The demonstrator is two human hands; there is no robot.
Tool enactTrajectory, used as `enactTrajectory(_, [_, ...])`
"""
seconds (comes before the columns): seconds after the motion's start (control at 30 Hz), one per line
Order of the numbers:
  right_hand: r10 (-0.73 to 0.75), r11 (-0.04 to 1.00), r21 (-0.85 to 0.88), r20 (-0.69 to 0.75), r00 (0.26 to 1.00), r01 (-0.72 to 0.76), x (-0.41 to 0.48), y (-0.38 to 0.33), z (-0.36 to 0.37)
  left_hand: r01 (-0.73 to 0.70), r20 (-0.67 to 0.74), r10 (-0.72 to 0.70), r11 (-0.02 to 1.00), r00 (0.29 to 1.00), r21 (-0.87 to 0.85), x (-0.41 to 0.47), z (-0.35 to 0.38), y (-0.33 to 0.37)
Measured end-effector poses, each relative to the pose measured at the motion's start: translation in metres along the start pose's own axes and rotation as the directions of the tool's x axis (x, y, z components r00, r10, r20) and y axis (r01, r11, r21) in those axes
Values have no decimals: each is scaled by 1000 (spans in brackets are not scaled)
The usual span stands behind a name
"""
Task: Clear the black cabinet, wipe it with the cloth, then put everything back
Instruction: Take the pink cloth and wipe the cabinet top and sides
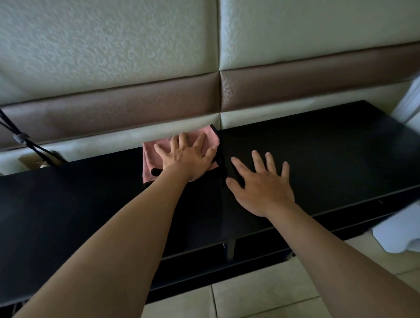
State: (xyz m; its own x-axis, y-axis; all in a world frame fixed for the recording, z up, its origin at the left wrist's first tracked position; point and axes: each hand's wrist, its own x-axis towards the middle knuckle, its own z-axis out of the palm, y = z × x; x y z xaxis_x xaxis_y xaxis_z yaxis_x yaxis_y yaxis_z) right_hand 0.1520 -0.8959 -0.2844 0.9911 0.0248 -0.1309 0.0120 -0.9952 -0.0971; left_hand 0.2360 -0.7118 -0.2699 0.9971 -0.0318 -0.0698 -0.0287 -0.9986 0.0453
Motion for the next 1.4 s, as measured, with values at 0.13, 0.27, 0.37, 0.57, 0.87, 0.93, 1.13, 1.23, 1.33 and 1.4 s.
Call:
enactTrajectory(0.13, [-11, 999, 30, 12, 1000, 10, 0, 1, -4, -9, 19, 9, 1000, 1000, -2, -26, 2, 5])
enactTrajectory(0.27, [-14, 997, 76, 22, 1000, 12, -1, 3, -7, -30, 37, 30, 1000, 999, 5, -57, 6, 11])
enactTrajectory(0.37, [-14, 990, 141, -17, 1000, 16, -2, 5, -9, -47, 40, 46, 999, 998, 11, -83, 9, 16])
enactTrajectory(0.57, [-14, 971, 237, -47, 999, 25, -4, 11, -14, -52, 75, 51, 998, 996, 18, -139, 13, 34])
enactTrajectory(0.87, [-16, 940, 342, 0, 1000, 15, -4, 18, -22, -60, 126, 55, 997, 991, 42, -174, 14, 55])
enactTrajectory(0.93, [-43, 949, 314, 26, 999, 32, -2, 21, -24, -53, 100, 50, 998, 994, 35, -171, 15, 56])
enactTrajectory(1.13, [-68, 996, 62, 65, 996, 64, 10, 53, -28, -63, 77, 63, 998, 995, 3, -140, 14, 60])
enactTrajectory(1.23, [-36, 999, 23, 109, 993, 33, 14, 70, -27, -74, 71, 73, 997, 995, 12, -118, 14, 62])
enactTrajectory(1.33, [-45, 998, 37, 61, 997, 43, 16, 69, -20, -71, 61, 70, 997, 996, 15, -104, 15, 63])
enactTrajectory(1.4, [-38, 998, 53, 12, 999, 38, 14, 68, -18, -68, 67, 67, 998, 996, 10, -97, 13, 64])
